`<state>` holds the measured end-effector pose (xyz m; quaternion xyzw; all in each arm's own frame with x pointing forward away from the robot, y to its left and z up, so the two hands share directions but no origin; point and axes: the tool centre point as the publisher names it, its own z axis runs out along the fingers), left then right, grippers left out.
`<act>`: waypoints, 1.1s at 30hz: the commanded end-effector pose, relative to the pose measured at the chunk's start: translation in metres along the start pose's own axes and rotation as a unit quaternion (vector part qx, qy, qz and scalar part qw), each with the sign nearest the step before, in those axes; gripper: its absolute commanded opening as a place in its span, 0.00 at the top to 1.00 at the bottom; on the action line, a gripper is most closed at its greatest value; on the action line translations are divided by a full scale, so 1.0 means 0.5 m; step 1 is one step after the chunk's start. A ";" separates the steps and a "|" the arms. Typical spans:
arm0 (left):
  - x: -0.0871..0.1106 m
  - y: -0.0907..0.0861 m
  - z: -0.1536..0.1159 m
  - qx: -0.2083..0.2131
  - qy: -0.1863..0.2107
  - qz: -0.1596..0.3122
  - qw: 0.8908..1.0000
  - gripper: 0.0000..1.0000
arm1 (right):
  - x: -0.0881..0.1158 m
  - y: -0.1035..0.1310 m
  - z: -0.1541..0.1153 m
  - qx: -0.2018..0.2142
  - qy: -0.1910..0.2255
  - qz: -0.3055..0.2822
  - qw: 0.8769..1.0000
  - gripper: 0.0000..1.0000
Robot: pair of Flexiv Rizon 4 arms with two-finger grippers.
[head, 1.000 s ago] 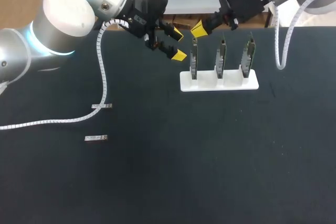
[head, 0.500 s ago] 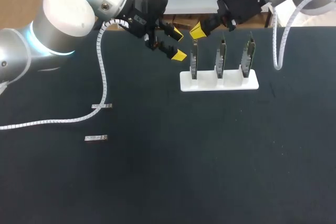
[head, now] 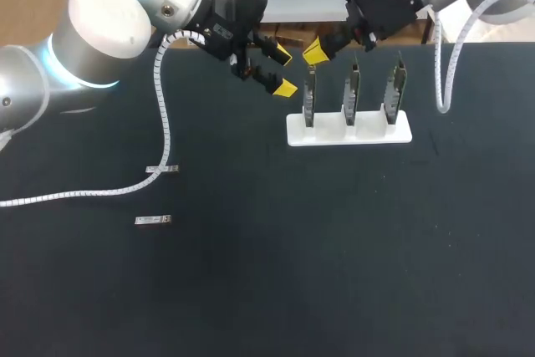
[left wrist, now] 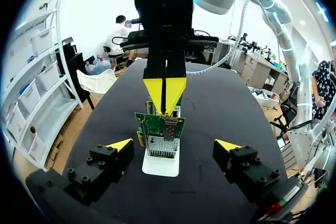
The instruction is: Pick up the optical module with the left hand, and insert it into the network port with the right hand.
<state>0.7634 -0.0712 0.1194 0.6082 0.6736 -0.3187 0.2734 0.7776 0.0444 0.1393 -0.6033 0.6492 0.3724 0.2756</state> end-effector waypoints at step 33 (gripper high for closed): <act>-0.002 0.002 0.000 0.001 0.003 -0.001 1.000 0.00 | -0.038 0.000 -0.121 0.009 -0.065 -0.005 0.998 1.00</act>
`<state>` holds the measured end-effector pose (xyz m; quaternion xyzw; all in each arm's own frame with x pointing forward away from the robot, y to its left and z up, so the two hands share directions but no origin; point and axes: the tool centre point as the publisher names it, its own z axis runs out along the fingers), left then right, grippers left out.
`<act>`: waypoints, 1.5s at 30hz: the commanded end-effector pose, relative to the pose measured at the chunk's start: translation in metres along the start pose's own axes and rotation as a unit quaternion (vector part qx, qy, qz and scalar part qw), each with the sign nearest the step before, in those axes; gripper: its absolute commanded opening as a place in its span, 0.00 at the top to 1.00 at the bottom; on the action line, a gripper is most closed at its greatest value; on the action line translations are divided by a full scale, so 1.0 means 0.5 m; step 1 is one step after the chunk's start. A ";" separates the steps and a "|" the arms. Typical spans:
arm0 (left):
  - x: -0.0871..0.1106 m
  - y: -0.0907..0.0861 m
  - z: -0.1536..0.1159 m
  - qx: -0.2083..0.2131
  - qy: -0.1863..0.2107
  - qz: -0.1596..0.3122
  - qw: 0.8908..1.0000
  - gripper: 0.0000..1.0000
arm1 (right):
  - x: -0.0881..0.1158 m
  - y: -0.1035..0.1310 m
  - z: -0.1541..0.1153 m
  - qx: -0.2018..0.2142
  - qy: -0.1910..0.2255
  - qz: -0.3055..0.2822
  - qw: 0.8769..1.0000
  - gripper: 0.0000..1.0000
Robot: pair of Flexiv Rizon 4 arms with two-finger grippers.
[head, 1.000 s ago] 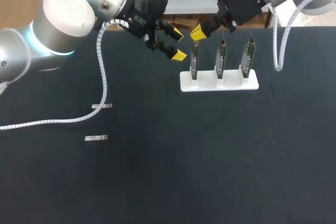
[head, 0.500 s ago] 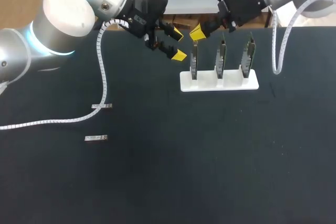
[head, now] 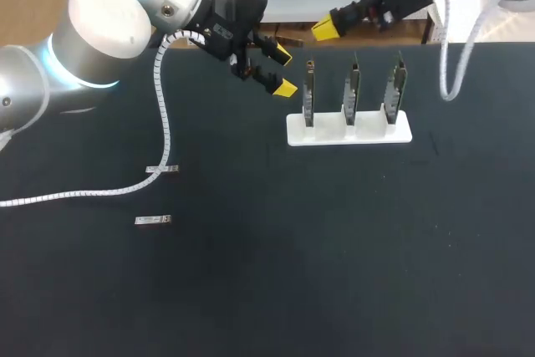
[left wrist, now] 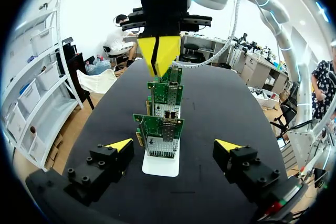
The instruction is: Pick up the optical module with the left hand, and insert it into the network port with the right hand.
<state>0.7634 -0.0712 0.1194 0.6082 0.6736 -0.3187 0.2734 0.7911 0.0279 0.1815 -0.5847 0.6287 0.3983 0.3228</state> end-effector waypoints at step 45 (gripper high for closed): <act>-0.002 0.002 0.000 0.001 0.003 -0.001 1.000 0.00 | 0.123 0.046 -0.168 -0.022 0.030 -0.019 0.999 1.00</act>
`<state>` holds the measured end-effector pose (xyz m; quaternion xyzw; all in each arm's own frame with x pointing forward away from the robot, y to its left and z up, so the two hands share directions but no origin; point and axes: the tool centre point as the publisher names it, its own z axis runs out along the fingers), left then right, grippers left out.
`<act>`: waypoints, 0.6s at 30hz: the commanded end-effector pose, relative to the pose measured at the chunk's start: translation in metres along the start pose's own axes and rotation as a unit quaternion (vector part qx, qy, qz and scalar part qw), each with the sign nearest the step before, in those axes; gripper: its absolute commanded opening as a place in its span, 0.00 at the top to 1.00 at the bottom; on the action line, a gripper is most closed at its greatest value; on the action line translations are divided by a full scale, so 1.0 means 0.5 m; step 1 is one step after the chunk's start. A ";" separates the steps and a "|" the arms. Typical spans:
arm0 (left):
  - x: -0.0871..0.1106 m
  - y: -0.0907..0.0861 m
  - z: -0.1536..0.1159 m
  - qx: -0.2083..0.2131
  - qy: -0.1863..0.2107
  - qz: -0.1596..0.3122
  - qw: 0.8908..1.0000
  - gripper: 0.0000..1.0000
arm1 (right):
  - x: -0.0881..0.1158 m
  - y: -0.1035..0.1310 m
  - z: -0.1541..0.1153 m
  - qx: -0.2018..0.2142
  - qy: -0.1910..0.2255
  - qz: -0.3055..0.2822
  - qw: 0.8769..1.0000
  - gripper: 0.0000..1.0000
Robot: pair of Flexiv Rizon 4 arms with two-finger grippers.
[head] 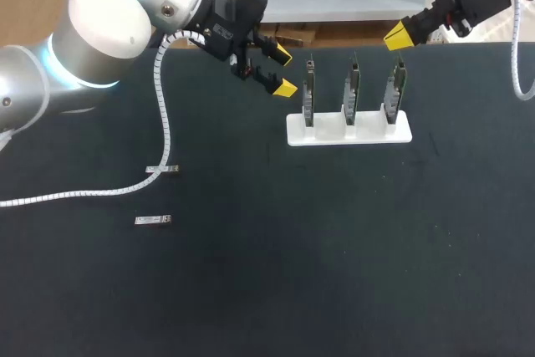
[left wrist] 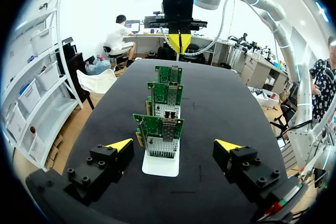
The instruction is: Pick up the optical module with the left hand, and insert it into the network port with the right hand.
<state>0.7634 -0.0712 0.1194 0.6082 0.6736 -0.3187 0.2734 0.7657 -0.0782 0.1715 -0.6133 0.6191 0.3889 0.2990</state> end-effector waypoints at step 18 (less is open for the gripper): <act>-0.002 0.002 0.000 0.001 0.003 -0.001 1.000 0.00 | 0.005 0.002 0.020 -0.008 0.007 0.001 1.000 1.00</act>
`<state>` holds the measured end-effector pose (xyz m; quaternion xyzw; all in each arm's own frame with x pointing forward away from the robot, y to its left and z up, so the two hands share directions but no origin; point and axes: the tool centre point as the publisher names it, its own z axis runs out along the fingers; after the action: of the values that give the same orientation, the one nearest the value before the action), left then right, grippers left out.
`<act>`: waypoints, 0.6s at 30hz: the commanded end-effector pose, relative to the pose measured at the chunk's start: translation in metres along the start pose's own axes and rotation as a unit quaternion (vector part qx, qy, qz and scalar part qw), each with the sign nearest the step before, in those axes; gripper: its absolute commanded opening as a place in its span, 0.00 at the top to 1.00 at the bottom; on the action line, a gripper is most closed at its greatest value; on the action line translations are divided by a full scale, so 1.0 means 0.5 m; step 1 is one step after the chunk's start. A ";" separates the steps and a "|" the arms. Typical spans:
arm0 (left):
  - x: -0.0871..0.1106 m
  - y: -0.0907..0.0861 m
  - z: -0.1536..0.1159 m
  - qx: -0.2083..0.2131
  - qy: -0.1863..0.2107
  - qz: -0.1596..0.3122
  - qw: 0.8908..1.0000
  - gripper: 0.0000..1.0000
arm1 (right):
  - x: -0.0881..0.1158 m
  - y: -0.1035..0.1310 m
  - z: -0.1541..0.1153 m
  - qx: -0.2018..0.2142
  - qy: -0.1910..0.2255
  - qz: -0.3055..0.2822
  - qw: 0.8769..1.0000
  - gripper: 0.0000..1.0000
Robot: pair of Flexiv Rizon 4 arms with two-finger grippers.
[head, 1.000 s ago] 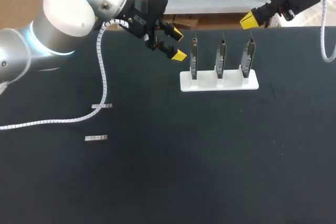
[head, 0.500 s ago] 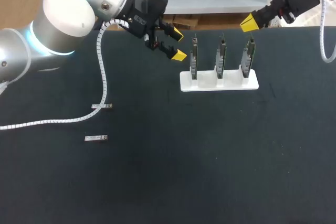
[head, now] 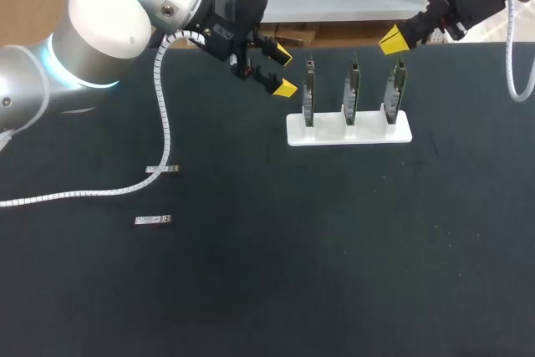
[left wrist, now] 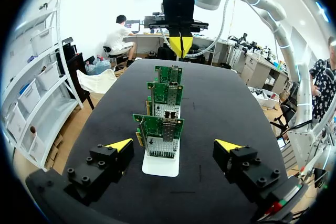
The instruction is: Pick up the optical module with the left hand, and insert it into the network port with the right hand.
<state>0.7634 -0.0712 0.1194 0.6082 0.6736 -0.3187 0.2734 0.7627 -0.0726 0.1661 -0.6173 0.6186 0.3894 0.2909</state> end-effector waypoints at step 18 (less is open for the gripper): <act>-0.002 0.002 0.000 0.001 0.003 -0.001 1.000 0.00 | -0.002 0.001 0.010 -0.001 0.008 -0.010 1.000 0.00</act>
<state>0.7634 -0.0712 0.1194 0.6082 0.6736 -0.3187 0.2734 0.7621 -0.0683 0.1647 -0.6272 0.6140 0.3826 0.2885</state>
